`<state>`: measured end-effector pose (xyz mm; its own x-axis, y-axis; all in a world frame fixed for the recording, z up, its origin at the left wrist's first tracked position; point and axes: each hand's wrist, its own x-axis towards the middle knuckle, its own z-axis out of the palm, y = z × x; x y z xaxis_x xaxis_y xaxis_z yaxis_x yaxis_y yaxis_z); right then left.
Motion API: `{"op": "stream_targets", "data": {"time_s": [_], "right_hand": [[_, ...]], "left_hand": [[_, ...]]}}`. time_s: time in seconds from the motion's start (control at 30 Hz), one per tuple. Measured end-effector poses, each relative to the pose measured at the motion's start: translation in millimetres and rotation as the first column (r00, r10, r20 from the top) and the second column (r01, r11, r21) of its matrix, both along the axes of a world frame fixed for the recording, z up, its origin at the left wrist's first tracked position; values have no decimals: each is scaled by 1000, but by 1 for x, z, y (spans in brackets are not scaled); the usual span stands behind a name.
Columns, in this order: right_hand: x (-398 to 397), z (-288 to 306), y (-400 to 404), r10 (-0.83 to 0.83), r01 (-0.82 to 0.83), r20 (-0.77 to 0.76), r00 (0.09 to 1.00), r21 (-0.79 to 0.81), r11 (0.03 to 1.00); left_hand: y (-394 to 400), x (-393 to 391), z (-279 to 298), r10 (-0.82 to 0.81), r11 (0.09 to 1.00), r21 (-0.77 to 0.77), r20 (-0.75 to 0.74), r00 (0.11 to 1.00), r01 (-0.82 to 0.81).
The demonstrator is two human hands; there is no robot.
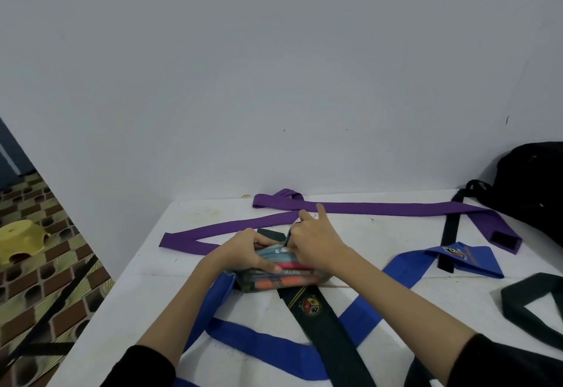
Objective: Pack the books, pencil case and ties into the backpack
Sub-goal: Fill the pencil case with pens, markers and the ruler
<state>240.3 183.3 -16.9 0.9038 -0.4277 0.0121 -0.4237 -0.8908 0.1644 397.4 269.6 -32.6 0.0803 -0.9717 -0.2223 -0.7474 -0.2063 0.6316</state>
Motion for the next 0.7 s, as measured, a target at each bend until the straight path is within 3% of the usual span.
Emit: {"op": "stream_targets", "data": {"time_s": [0.17,0.3,0.53,0.7], "right_hand": [[-10,2,-4,-90,42,148,985,303,952],[-3,-2,11,-199,112,393,898,232,966],[7,-5,25,-255,129,405,878,313,941],[4,-23,28,-252,135,448,858,277,952]], "left_hand": [[1,-1,-2,-10,1000,-11,55,998,10],[0,-2,-1,-22,999,-27,90,996,25],[3,-6,-1,-25,996,-80,64,998,30],[0,-6,4,13,998,-69,167,986,-2]]}}
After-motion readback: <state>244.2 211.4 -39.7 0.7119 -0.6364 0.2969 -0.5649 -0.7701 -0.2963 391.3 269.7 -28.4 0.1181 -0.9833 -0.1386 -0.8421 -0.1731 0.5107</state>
